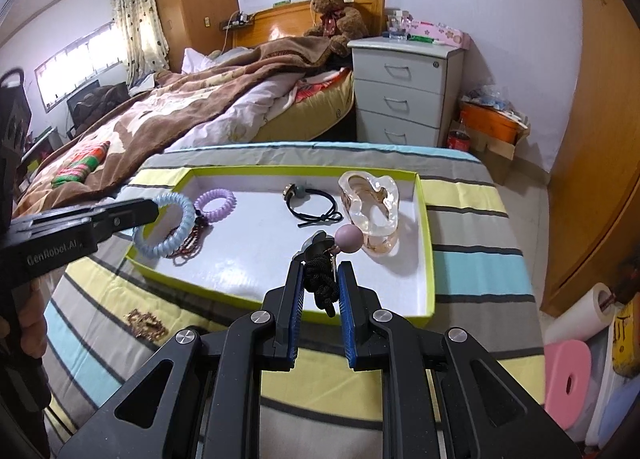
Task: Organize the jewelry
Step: 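Carry the coil hair tie and claw clip over the green box with both grippers, then open the left gripper to release the coil tie while the right releases the claw clip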
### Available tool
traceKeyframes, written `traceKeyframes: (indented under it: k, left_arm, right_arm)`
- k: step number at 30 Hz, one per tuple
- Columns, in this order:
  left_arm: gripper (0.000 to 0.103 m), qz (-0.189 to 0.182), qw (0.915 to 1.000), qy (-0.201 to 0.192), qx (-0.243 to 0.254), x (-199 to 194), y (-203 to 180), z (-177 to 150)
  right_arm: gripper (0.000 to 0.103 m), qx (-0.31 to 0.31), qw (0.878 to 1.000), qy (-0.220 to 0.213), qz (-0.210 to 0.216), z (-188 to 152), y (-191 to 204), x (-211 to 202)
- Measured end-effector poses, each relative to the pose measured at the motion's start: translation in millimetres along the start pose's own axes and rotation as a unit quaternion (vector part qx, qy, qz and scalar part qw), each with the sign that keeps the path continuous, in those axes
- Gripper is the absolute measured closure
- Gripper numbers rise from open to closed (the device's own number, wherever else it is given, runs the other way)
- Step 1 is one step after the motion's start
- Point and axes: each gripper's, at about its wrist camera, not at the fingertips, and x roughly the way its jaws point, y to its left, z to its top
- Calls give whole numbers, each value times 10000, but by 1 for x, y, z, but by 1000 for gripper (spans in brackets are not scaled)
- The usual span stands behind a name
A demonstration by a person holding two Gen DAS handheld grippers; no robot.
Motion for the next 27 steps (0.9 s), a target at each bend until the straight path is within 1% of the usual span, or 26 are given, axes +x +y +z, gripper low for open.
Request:
traceKeyframes:
  k: [3, 15, 27]
  left_arm:
    - [93, -77, 9999, 77, -25, 14, -1, 8]
    - [93, -90, 9993, 346, -131, 63, 1, 27]
    - [93, -68, 9979, 619, -162, 97, 1, 31]
  right_arm:
    - [86, -22, 10000, 90, -6, 2, -1, 11]
    - [86, -129, 9992, 387, -14, 4, -4, 43]
    - [86, -312, 9980, 541, -137, 6, -3, 59]
